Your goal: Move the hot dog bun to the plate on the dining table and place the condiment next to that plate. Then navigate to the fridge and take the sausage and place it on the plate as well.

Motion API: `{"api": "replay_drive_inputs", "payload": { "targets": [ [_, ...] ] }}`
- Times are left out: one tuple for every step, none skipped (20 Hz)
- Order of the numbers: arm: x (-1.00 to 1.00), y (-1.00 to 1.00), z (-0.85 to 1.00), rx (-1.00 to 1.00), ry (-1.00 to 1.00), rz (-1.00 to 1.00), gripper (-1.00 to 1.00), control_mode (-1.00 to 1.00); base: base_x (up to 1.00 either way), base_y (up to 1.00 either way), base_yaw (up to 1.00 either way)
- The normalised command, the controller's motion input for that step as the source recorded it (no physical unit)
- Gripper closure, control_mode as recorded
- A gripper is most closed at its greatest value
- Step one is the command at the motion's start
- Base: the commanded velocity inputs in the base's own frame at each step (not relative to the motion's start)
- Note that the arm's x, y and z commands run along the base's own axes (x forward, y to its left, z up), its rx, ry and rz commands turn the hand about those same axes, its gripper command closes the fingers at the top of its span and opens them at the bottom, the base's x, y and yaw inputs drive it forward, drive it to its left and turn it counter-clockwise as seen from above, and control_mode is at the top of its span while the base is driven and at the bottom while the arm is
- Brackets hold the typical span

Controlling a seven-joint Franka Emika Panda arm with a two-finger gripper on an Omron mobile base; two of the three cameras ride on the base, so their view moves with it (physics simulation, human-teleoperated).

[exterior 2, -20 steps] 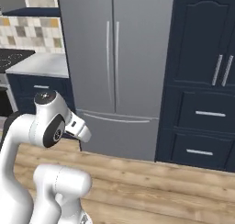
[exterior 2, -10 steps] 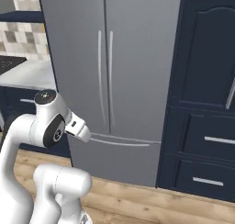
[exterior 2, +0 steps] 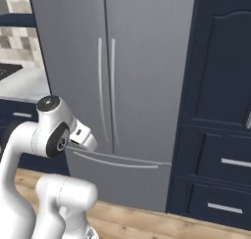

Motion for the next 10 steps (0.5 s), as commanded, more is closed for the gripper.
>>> {"api": "replay_drive_inputs", "payload": {
  "targets": [
    [0.00,0.00,0.00,0.00,0.00,0.00,-1.00,1.00,0.00,-0.01,0.00],
    [0.00,0.00,0.00,0.00,0.00,0.00,-1.00,1.00,0.00,0.00,0.00],
    [0.00,0.00,0.00,0.00,0.00,0.00,-1.00,1.00,0.02,0.00,0.00],
    [0.00,0.00,0.00,0.00,0.00,0.00,-1.00,1.00,0.04,0.00,0.00],
    [0.00,0.00,0.00,0.00,0.00,0.00,-1.00,1.00,0.08,0.00,0.00],
    [0.00,0.00,0.00,0.00,0.00,0.00,-1.00,1.00,0.41,0.00,0.00],
    [0.00,0.00,0.00,0.00,0.00,0.00,-1.00,1.00,0.53,0.00,0.00],
    [0.00,0.00,0.00,0.00,0.00,0.00,-1.00,1.00,0.48,0.00,0.00],
    [0.00,0.00,0.00,0.00,0.00,0.00,-1.00,1.00,0.39,0.00,0.00],
    [0.00,0.00,0.00,0.00,0.00,0.00,-1.00,1.00,0.27,0.00,0.00]
  ]
}}
